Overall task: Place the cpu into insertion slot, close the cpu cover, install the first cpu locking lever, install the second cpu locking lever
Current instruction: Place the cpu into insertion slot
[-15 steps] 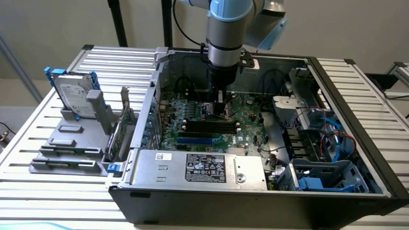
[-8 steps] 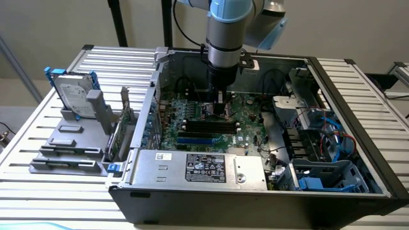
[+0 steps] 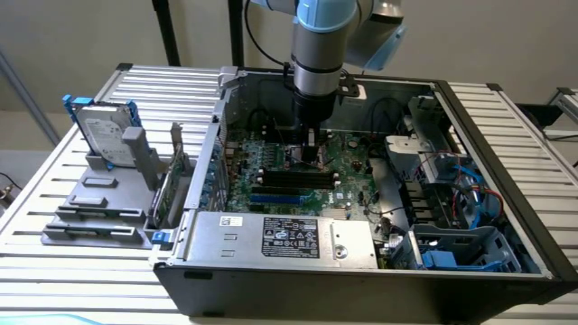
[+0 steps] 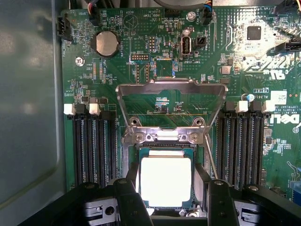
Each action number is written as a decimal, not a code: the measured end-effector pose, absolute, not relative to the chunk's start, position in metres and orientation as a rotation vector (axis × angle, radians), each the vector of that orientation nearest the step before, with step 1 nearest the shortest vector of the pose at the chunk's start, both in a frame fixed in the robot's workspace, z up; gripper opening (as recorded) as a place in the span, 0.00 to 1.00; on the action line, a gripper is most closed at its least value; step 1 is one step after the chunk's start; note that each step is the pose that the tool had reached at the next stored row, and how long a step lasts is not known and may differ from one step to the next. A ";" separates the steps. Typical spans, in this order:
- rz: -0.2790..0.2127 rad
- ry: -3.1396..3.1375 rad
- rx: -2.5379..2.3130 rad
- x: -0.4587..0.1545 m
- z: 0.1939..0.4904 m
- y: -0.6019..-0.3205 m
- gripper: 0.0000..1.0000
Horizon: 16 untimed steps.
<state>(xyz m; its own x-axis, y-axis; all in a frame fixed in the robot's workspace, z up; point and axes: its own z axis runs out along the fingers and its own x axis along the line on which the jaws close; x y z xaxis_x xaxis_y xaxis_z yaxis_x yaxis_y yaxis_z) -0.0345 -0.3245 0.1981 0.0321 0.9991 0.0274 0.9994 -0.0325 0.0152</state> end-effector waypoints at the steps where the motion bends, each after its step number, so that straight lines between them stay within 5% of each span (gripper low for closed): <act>1: -0.047 -2.179 -2.251 -0.034 0.198 -0.324 0.54; 16: -0.048 -2.179 -2.251 -0.034 0.198 -0.324 0.54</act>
